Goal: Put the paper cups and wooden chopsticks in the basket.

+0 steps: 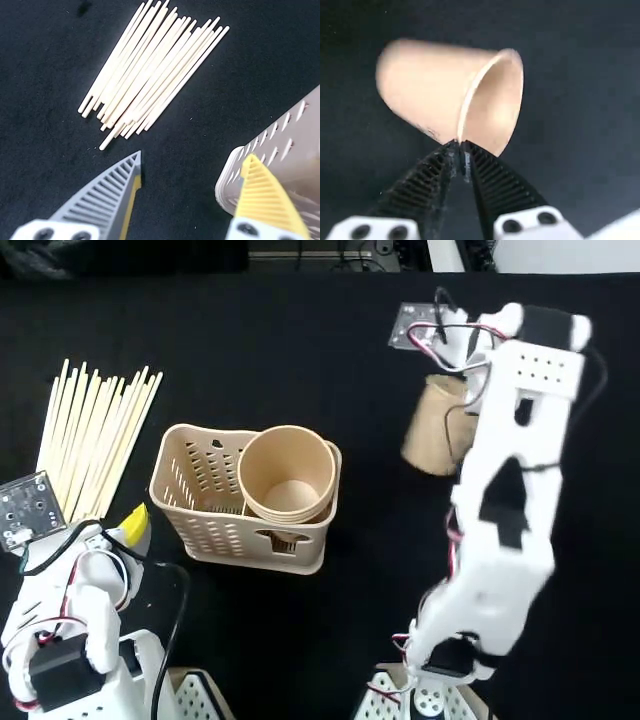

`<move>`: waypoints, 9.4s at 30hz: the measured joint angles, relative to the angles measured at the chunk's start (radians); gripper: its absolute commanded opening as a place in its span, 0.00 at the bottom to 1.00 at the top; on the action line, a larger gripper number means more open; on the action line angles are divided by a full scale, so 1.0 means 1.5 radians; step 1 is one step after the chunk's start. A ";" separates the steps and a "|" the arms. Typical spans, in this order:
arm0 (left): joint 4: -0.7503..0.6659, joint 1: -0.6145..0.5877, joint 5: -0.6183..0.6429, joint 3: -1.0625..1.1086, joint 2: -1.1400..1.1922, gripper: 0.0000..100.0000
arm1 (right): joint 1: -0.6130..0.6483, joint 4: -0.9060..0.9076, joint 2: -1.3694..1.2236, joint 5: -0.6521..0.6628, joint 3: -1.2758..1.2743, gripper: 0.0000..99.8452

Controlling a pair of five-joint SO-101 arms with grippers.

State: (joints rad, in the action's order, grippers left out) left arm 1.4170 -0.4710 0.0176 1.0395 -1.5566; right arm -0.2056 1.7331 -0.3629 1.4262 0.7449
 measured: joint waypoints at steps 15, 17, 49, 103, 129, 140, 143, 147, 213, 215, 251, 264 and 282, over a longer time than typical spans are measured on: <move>0.000 0.000 0.000 0.000 0.000 0.31 | 0.183 0.000 0.572 -0.090 -0.281 0.02; 0.000 0.000 0.000 0.000 0.000 0.31 | 0.125 -0.009 0.570 -0.091 -0.316 0.02; -0.009 0.000 0.000 0.002 0.000 0.31 | -0.237 -0.002 -0.361 0.085 0.311 0.22; -0.009 0.000 0.000 0.002 0.000 0.31 | -0.294 0.000 -0.253 -0.018 0.120 0.15; -0.009 0.000 0.000 0.002 0.000 0.31 | -0.150 -0.001 -0.306 0.010 0.119 0.02; -0.009 0.000 0.000 0.002 0.000 0.31 | -0.170 0.000 -0.305 0.064 0.091 0.01; -0.009 0.000 0.000 0.002 0.000 0.31 | -0.186 0.000 -0.278 0.064 0.068 0.01; -0.009 0.000 0.000 0.002 0.000 0.31 | -0.195 0.000 -0.179 0.068 -0.001 0.01; -0.009 0.000 0.000 0.002 0.000 0.31 | 0.336 0.001 0.643 -0.160 -0.368 0.02; -0.009 0.000 0.000 0.002 0.000 0.31 | 0.336 0.001 0.646 -0.164 -0.365 0.05; -0.009 0.000 0.000 0.010 0.000 0.31 | 0.633 -0.128 0.821 -0.454 -0.520 0.09; -0.009 0.000 0.000 0.010 0.000 0.31 | 0.656 -0.167 0.834 -0.538 -0.518 0.09; -0.009 0.000 0.000 0.010 0.000 0.31 | 0.460 -0.560 1.024 -0.808 -0.885 0.01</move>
State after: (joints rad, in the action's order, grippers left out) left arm 1.4032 -0.4710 0.0176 1.0549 -1.5566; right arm 0.4849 0.8938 1.1730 0.2140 -0.5823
